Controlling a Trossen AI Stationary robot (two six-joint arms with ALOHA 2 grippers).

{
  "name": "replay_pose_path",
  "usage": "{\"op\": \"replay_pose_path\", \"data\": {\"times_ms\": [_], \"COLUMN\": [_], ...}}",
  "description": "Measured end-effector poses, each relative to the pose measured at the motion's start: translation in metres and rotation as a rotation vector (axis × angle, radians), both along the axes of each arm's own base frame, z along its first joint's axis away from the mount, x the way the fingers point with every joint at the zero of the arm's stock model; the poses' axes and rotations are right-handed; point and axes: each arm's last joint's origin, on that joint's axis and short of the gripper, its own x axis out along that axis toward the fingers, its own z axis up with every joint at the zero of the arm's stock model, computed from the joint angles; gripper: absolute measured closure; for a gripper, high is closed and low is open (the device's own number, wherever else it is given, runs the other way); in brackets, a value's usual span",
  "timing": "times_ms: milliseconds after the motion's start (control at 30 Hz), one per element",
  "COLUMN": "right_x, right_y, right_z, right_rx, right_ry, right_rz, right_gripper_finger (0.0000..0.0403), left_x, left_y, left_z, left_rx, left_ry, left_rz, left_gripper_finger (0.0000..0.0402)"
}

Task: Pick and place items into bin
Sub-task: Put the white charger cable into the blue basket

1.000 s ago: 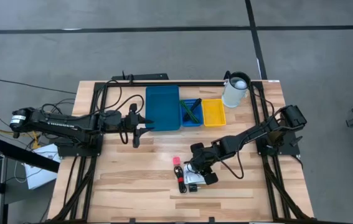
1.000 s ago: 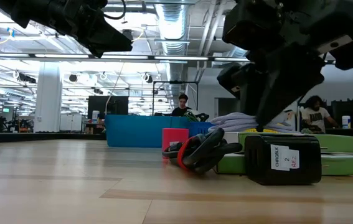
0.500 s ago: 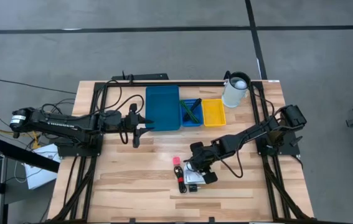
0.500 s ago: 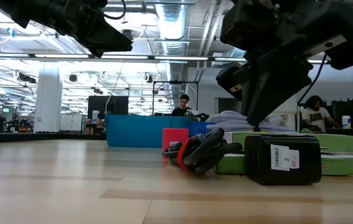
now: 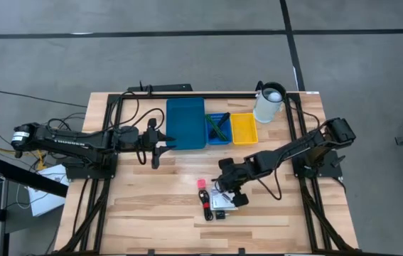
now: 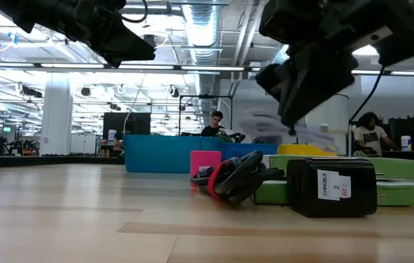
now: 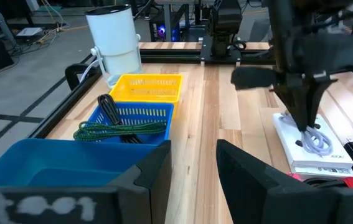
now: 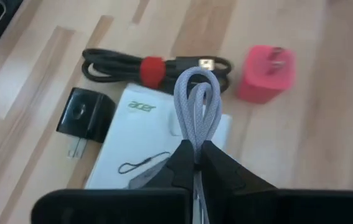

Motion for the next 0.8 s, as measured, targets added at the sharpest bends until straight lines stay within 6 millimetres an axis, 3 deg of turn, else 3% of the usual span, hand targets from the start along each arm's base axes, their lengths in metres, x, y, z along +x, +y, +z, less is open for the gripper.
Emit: {"op": "replay_pose_path", "data": {"times_ms": [233,500,667,800], "right_x": [-0.001,0.004,0.008,0.009], "right_y": [-0.022,-0.086,-0.134,-0.163], "right_z": [0.029,0.058,0.058,0.045], "right_rx": [-0.063,-0.162,-0.124,-0.091], "right_ry": [-0.127,-0.312,-0.353,-0.312], "right_rz": [-0.141,-0.478,-0.684,-0.819], "right_gripper_finger": [0.0401,0.0401,0.0401,0.0401], "left_x": [0.0,0.0,0.0,0.0], "left_y": [0.0,0.0,0.0,0.0], "left_z": [0.0,0.0,0.0,0.0], "left_rx": [0.0,-0.019,-0.059,-0.075], "left_ry": [0.0,-0.004,-0.009,-0.011], "left_rz": [0.001,0.006,0.017,0.021], "left_gripper_finger": [0.0285,0.0285,0.0285,0.0285]}}
